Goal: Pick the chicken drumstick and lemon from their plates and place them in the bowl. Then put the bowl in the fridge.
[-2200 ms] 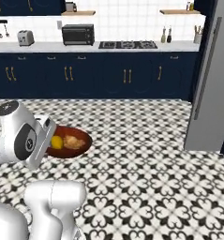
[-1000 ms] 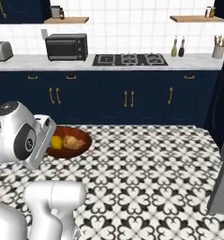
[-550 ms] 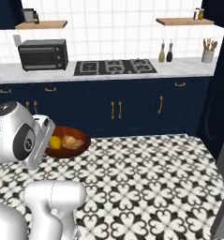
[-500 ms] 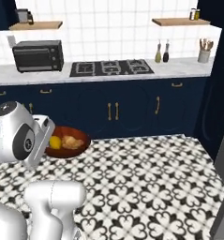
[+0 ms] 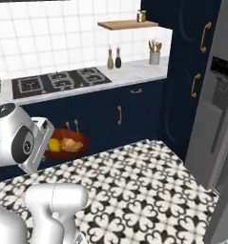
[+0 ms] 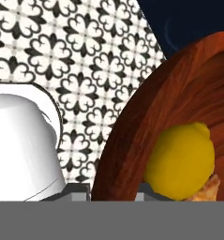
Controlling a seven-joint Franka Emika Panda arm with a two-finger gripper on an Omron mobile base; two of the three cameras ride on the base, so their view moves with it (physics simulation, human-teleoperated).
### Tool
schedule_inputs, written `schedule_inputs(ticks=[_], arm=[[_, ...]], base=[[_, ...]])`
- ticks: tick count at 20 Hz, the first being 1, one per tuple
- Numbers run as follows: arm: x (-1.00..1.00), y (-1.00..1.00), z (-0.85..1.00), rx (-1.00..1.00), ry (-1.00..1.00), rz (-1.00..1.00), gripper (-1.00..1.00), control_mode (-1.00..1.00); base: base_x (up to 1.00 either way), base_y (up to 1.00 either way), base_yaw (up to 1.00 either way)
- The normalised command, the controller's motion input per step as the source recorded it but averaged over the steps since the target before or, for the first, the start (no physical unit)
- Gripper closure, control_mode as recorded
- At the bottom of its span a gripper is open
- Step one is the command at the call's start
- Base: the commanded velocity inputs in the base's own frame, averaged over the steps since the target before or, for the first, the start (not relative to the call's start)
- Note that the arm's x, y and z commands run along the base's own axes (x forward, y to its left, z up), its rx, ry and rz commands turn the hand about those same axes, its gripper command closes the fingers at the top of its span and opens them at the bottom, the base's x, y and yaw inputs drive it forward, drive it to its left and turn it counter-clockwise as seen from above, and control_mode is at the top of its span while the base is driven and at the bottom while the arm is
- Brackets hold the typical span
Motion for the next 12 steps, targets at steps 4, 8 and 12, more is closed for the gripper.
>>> schedule_inputs(ticks=[4, 8, 12], arm=[[0.00, 0.00, 0.00, 0.00, 0.00, 0.00, 1.00, 1.00], [0.00, 0.00, 0.00, 0.00, 0.00, 0.00, 1.00, 1.00], [0.00, 0.00, 0.00, 0.00, 0.00, 0.00, 1.00, 1.00]], base=[[0.82, 0.59, -0.77], [0.99, 0.67, -0.59], [1.00, 0.48, -0.51]])
